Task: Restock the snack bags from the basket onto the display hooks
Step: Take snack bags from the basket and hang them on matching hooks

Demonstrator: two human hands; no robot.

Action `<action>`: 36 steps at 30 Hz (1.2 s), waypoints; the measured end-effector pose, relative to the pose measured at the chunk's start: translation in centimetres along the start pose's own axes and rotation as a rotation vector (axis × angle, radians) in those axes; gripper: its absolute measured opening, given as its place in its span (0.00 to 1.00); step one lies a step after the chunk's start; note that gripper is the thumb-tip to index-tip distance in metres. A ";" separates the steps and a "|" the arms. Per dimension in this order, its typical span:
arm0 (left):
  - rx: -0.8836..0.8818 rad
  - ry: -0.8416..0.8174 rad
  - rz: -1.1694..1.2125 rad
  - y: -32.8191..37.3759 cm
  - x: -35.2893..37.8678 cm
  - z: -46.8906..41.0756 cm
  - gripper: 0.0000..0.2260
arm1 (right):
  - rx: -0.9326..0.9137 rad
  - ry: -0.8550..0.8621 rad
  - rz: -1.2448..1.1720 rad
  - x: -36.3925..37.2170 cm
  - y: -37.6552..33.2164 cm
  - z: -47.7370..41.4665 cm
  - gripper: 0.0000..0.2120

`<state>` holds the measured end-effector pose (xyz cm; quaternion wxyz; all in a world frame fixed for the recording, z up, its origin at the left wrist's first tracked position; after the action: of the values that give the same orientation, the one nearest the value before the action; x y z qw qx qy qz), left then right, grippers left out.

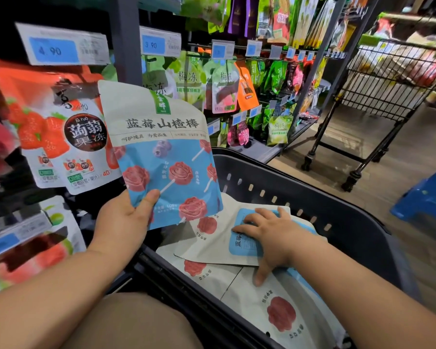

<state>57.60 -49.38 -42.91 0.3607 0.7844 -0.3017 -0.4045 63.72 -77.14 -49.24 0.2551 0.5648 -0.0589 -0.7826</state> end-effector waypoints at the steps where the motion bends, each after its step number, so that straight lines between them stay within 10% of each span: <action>1: 0.000 0.008 0.003 0.0 -0.1 0.0 0.11 | 0.011 0.001 0.031 0.1 -0.2 -0.1 0.58; 36: -0.057 0.106 0.119 0.1 -0.6 0.0 0.06 | 0.151 0.366 -0.372 -3.2 5.5 -0.1 0.21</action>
<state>57.29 -48.93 -42.59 0.4217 0.7749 -0.3167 -0.3484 66.34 -80.35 -44.46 0.0705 0.7153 0.0349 -0.6943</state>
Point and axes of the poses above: each hand's wrist, its own z-axis away from the middle knuckle, its own x-axis out of the palm, y = z × x, the point moved 7 cm from there along -z, towards the middle knuckle, and after that the axes turned 14 degrees about x, right-handed, at the moved point
